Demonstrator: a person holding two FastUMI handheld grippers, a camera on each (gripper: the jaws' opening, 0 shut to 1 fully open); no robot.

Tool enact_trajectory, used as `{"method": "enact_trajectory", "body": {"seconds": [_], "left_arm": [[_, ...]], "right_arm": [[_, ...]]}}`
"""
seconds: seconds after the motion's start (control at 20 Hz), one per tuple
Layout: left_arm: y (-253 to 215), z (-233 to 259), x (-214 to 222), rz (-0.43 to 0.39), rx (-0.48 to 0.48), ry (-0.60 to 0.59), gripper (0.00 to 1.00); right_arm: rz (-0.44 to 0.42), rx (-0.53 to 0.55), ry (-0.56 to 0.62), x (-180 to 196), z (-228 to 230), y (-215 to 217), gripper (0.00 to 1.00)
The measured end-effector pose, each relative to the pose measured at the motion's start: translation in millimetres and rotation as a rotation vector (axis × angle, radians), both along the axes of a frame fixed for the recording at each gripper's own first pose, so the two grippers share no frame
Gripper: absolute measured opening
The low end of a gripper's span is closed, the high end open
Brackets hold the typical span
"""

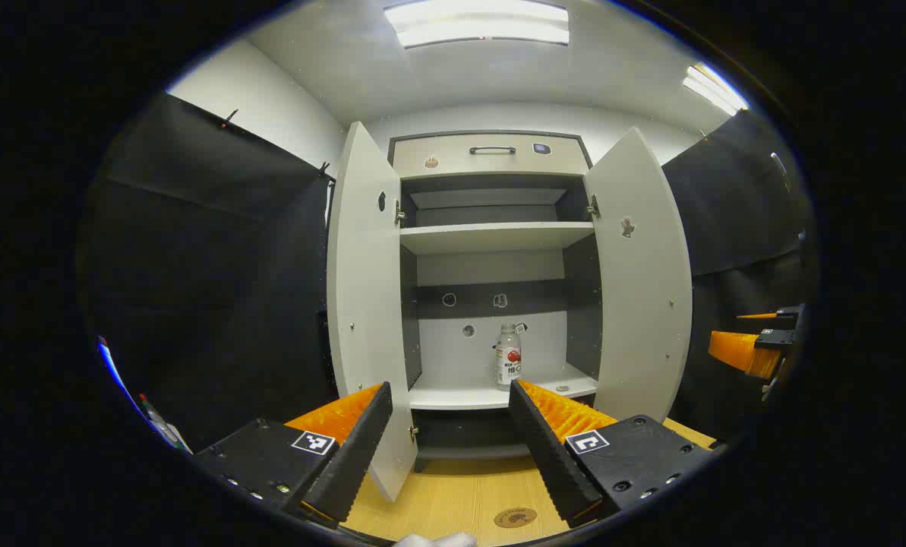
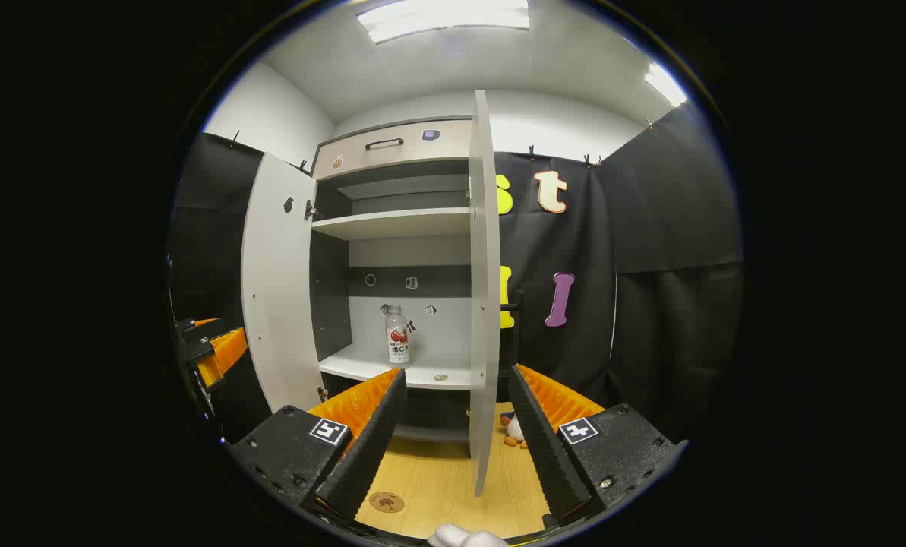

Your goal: Grasp the bottle in the cabinet with the left hand and place it on the coaster, then close the right door with the right hand and the left door with the left hand.

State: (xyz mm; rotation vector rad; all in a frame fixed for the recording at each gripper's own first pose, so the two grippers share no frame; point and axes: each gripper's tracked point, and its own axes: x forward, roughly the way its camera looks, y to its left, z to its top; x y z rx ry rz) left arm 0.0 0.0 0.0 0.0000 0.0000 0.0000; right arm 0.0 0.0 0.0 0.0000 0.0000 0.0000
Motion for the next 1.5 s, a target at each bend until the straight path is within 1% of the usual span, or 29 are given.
{"method": "enact_trajectory", "body": {"seconds": [0.3,0.5,0.65,0.7,0.75,0.8,0.85,0.9,0.95,1.05,1.2,1.35,1.5], "left_arm": [[-5,-10,22,-0.015,0.027,0.012,0.94],[-14,-22,47,-0.041,0.0,0.028,0.94],[-21,-29,73,-0.059,-0.007,0.031,0.94],[-25,-31,84,-0.065,-0.009,0.031,0.94],[-29,-32,95,-0.073,-0.016,0.026,0.92],[-33,-33,106,-0.082,-0.024,0.023,0.94],[-39,-34,120,-0.091,-0.03,0.019,0.94],[-44,-36,130,-0.1,-0.033,0.019,0.92],[-49,-36,143,-0.107,-0.033,0.013,0.94],[-60,-39,174,-0.121,-0.036,-0.002,0.94],[-80,-50,221,-0.142,-0.051,0.01,0.94],[-95,-53,264,-0.143,-0.015,0.001,0.94],[-111,-58,308,-0.154,-0.012,-0.003,0.94]], "right_arm": [[0.007,-0.009,0.012,12,-3,4,0.83],[0.001,-0.022,0.016,19,-6,4,0.83],[-0.001,-0.023,0.028,23,-11,3,0.83],[-0.003,-0.025,0.03,23,-11,2,0.83],[-0.011,-0.029,0.029,24,-11,-1,0.83],[-0.02,-0.034,0.031,24,-11,-4,0.83],[-0.029,-0.038,0.034,24,-12,-7,0.83],[-0.037,-0.042,0.039,25,-13,-10,0.83],[-0.047,-0.044,0.044,25,-13,-14,0.83],[-0.07,-0.045,0.05,25,-13,-23,0.83],[-0.102,-0.046,0.062,25,-14,-34,0.83],[-0.132,-0.048,0.077,27,-17,-42,0.83],[-0.148,-0.047,0.099,27,-20,-45,0.84]]}}
